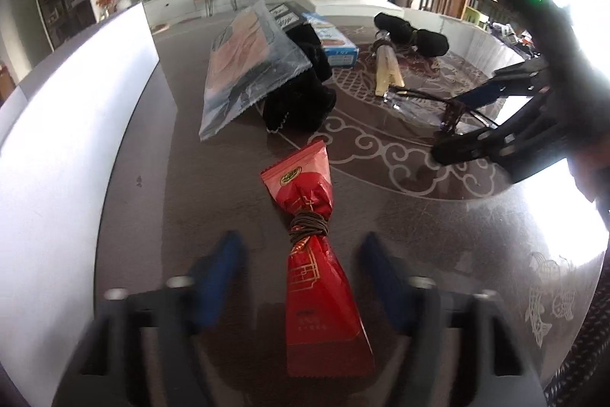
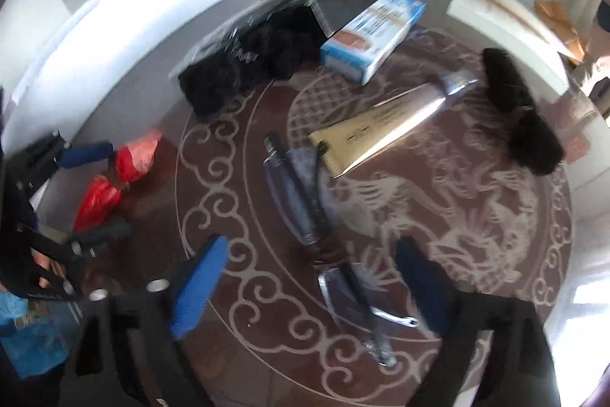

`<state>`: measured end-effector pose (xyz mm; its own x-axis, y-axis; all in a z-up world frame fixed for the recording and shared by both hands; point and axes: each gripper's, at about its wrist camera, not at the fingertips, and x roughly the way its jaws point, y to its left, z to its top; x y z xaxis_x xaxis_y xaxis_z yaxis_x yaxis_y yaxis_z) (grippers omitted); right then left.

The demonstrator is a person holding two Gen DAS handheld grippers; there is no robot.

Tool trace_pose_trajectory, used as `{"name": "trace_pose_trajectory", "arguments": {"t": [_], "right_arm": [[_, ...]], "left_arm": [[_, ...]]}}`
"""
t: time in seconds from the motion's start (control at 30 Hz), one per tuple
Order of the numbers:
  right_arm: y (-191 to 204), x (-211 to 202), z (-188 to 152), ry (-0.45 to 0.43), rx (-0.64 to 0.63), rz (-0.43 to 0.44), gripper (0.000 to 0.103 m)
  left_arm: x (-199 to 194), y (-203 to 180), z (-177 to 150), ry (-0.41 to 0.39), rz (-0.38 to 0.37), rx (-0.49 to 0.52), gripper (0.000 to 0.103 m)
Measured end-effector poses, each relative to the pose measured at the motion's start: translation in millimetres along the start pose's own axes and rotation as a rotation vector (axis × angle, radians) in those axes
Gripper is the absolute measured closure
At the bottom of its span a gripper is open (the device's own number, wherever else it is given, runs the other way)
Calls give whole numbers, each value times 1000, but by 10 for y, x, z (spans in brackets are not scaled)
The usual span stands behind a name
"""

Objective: Organize objects
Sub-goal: 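Grasp the glasses with the right tool while the left tool holds the red packet, then drop the red packet and glasses into the storage box with both tools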

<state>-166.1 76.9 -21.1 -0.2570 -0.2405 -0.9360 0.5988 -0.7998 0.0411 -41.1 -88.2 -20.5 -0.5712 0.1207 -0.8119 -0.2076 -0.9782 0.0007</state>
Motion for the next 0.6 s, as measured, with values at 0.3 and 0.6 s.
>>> {"name": "trace_pose_trajectory", "arguments": {"t": [0.3, 0.6], "right_arm": [[-145, -419, -173, -70, 174, 25, 91], [171, -871, -171, -193, 231, 115, 91]], "left_arm": [[-209, 107, -160, -81, -121, -141, 84], [-1099, 411, -184, -234, -149, -256, 84]]}}
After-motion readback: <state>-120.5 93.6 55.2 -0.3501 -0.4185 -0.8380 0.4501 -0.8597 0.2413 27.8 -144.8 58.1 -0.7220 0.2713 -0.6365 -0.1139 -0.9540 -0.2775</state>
